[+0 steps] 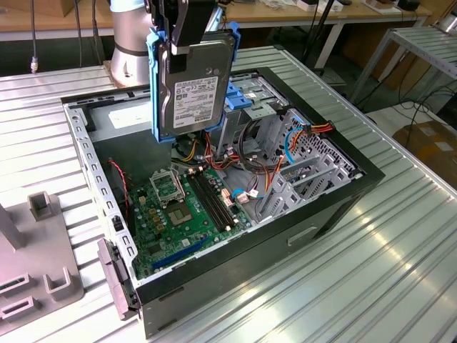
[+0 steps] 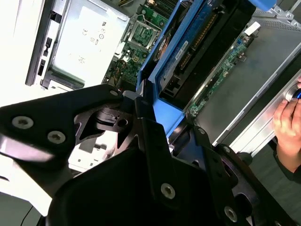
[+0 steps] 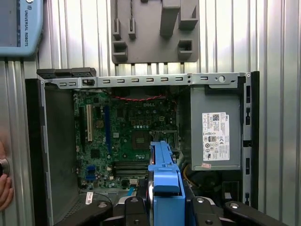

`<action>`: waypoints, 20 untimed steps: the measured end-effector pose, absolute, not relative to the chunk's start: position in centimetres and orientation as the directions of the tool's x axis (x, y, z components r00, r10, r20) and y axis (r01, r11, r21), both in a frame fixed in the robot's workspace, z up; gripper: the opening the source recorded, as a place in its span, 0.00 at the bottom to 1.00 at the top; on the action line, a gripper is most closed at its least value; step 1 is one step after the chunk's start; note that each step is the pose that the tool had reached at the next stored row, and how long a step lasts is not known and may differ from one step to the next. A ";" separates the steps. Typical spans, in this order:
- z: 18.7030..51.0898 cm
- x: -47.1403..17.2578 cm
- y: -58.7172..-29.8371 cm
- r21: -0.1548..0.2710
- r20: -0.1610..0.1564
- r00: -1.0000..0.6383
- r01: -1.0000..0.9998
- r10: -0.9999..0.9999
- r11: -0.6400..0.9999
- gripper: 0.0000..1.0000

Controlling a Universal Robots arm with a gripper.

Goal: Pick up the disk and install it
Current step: 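Insert the disk into the insertion slot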

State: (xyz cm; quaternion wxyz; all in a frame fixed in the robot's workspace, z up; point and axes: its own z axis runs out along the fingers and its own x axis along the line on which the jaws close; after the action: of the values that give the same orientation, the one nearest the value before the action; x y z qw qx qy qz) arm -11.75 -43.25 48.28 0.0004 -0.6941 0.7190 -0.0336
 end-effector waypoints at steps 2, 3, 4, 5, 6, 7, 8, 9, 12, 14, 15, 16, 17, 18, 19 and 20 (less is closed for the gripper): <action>48.3 -11.7 -43.2 -0.048 0.046 -0.036 -0.998 -0.998 0.034 0.37; 48.5 -11.7 -43.2 -0.048 0.046 -0.036 -0.998 -0.998 0.034 0.37; 48.6 -11.7 -43.2 -0.047 0.046 -0.036 -0.998 -0.998 0.034 0.37; 49.0 -11.7 -43.2 -0.046 0.046 -0.036 -0.998 -0.998 0.034 0.37; 49.0 -11.7 -43.2 -0.045 0.046 -0.036 -0.998 -0.998 0.034 0.37; 49.0 -11.7 -43.2 -0.045 0.046 -0.036 -0.998 -0.998 0.034 0.37; 49.0 -11.7 -43.2 -0.045 0.046 -0.036 -0.998 -0.998 0.034 0.37; 49.0 -11.7 -43.2 -0.045 0.046 -0.036 -0.998 -0.998 0.034 0.37; 49.0 -11.7 -43.2 -0.045 0.046 -0.036 -0.998 -0.998 0.034 0.37; 49.0 -11.3 -43.2 -0.045 0.045 -0.036 -0.998 -0.998 0.034 0.37; 49.0 -11.2 -43.2 -0.045 0.046 -0.036 -0.998 -0.998 0.034 0.37; 49.0 -11.0 -43.2 -0.045 0.046 -0.036 -0.998 -0.998 0.034 0.37; 49.0 -10.7 -43.2 -0.045 0.046 -0.036 -0.998 -0.998 0.034 0.37; 49.0 -10.4 -43.2 -0.045 0.046 -0.036 -0.998 -0.998 0.034 0.37; 49.0 -10.2 -43.2 -0.045 0.046 -0.036 -0.998 -0.998 0.034 0.37; 49.0 -10.0 -43.2 -0.045 0.045 -0.036 -0.998 -0.998 0.034 0.37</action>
State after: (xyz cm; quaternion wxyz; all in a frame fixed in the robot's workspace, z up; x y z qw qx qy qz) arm -9.98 -43.24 49.03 -0.0007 -0.6942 0.7191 -0.0320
